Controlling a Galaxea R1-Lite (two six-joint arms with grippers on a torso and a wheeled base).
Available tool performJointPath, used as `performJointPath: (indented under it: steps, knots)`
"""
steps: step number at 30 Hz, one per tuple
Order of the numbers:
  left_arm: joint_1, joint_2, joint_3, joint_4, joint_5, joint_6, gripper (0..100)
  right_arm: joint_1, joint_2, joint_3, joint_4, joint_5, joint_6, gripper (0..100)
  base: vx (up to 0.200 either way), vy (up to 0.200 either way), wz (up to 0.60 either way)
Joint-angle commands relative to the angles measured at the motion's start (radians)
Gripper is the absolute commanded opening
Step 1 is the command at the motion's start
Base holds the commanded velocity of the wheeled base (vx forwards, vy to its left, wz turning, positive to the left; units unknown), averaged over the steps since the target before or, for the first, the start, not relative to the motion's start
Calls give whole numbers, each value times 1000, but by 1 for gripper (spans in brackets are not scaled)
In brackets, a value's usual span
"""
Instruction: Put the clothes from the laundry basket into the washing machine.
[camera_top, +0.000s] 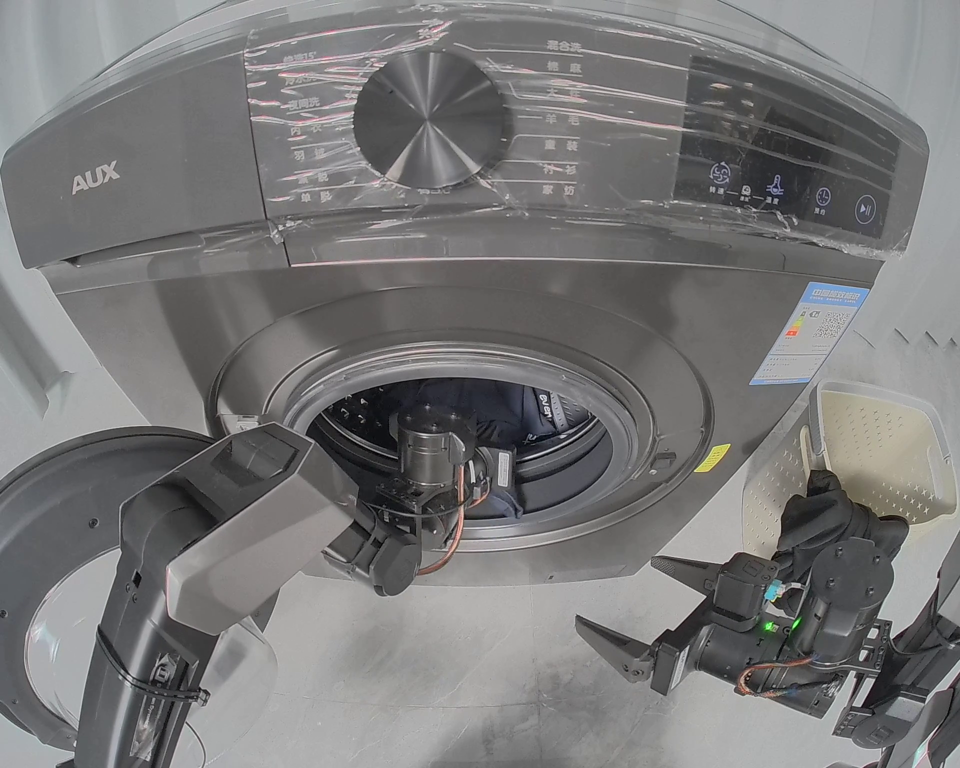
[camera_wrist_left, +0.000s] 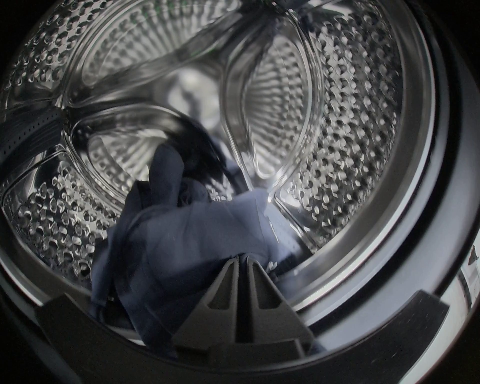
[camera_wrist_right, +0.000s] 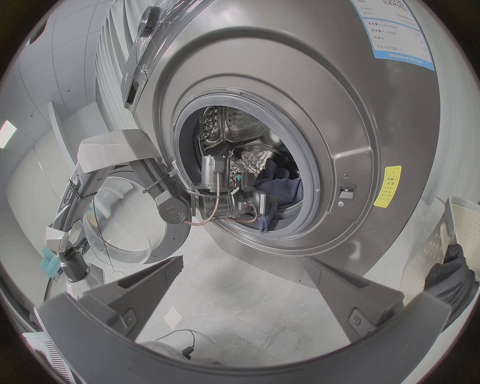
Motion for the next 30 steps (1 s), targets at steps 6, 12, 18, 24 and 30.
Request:
performJointPath:
  steps: [6,12,18,24,30]
  knots:
    - [55,113,-325,-62,45,-45,0,1,1,0,0,0,1,100,0,0,0]
    - [67,140,-389,-79,47,-48,0,2,5,0,0,0,1,100,0,0,0]
    - [67,185,-472,-72,64,-48,0,7,7,0,0,0,1,100,0,0,0]
    - [61,185,-454,-75,67,-48,100,10,8,0,0,0,4,100,0,0,0]
    - [47,154,-388,-65,67,-65,100,10,8,0,0,0,9,100,0,0,0]
